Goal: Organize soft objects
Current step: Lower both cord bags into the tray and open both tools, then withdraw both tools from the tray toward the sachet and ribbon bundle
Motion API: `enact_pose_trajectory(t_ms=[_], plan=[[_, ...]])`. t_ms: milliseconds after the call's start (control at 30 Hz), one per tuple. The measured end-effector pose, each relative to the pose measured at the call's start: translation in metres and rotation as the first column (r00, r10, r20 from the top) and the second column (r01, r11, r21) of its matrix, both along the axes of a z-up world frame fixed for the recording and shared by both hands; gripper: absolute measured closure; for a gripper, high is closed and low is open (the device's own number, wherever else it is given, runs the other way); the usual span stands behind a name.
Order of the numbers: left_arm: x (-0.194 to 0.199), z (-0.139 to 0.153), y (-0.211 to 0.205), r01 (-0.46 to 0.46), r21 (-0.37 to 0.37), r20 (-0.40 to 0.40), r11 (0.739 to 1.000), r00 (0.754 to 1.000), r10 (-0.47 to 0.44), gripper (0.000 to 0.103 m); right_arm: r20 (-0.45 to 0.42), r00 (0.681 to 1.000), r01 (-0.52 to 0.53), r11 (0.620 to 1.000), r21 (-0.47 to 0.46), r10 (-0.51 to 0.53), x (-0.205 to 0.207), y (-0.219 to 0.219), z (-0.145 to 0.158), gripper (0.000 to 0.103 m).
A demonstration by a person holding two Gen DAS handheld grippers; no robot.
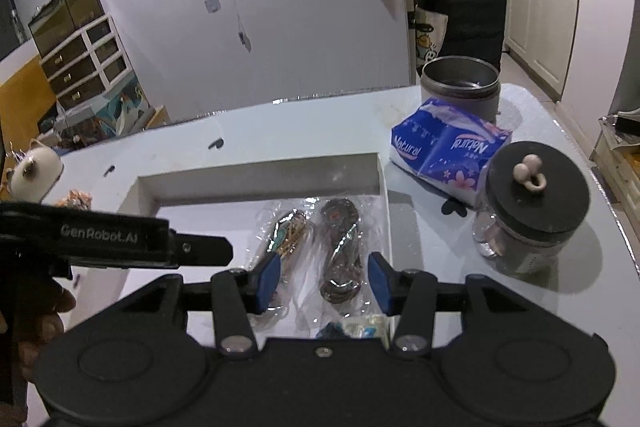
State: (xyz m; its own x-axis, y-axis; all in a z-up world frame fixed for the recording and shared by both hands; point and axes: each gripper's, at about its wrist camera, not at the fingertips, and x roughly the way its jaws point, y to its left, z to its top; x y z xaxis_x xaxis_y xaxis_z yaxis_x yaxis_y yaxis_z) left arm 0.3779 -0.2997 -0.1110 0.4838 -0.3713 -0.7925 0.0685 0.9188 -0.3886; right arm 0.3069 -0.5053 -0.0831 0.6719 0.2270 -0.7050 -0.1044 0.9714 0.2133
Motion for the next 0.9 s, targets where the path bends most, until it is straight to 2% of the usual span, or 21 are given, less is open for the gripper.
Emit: enact_pose_trajectory(t_ms=[267,400,667,767,900], plan=[[-0.035,0.028,0.007,0.008,0.046,0.08,0.999,0.997,-0.012,0.032,0.052,0.998,0.036,0.999,0.015,-0.037,-0.034,-0.004,0.023,0.051],[-0.054,0.039,0.011,0.005,0.057,0.11,0.998,0.994,-0.011,0.024,0.071,0.996,0.045,0.999,0.018,-0.046,-0.049,-0.003,0.031,0.047],[-0.089,0.054,0.02,-0.006,0.087,0.169,0.996,0.986,-0.009,0.009,0.1,0.995,0.029,1.0,0.011,-0.03,-0.082,0.004,0.04,0.037],[-0.101,0.057,0.027,-0.015,0.096,0.185,0.995,0.983,-0.003,0.004,0.118,0.993,0.017,1.0,0.0,-0.017,-0.094,0.007,0.042,0.025],[-0.115,0.056,0.036,-0.031,0.108,0.196,0.994,0.98,0.009,0.0,0.137,0.99,0.025,1.0,-0.015,-0.023,-0.108,0.009,0.045,0.02]])
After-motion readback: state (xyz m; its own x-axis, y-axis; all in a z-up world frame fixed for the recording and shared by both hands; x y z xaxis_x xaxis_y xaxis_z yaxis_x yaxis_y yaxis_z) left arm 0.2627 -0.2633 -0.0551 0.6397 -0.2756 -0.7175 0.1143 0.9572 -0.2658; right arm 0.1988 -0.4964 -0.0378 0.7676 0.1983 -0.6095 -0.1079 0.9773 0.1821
